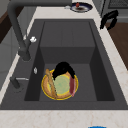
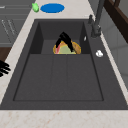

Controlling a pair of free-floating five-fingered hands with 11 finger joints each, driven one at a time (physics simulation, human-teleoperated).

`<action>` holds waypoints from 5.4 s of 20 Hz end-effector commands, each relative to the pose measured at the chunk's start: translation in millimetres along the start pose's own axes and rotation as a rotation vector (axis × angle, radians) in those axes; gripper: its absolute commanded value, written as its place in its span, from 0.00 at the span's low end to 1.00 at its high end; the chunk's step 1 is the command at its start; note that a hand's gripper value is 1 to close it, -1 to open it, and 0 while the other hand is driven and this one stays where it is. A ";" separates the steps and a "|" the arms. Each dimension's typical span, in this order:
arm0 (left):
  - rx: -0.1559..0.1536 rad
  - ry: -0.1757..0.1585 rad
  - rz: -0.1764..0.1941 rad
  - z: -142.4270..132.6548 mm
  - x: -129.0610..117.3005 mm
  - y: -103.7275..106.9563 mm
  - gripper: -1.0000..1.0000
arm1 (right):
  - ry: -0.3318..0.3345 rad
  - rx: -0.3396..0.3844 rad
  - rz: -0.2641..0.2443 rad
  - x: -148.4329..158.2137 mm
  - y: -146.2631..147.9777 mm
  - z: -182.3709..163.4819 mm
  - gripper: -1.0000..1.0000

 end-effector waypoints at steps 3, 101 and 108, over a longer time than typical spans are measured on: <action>0.061 -0.038 0.155 11.0 2.9 5.3 0.00 | 0.000 0.000 0.000 0.0 0.0 0.0 0.50; 0.150 -0.105 0.073 179.7 350.7 211.6 1.00 | 0.000 0.001 0.000 0.0 0.0 0.0 0.50; 0.136 -0.104 0.039 230.3 380.1 211.0 1.00 | 0.000 0.001 0.000 0.0 0.0 0.0 0.50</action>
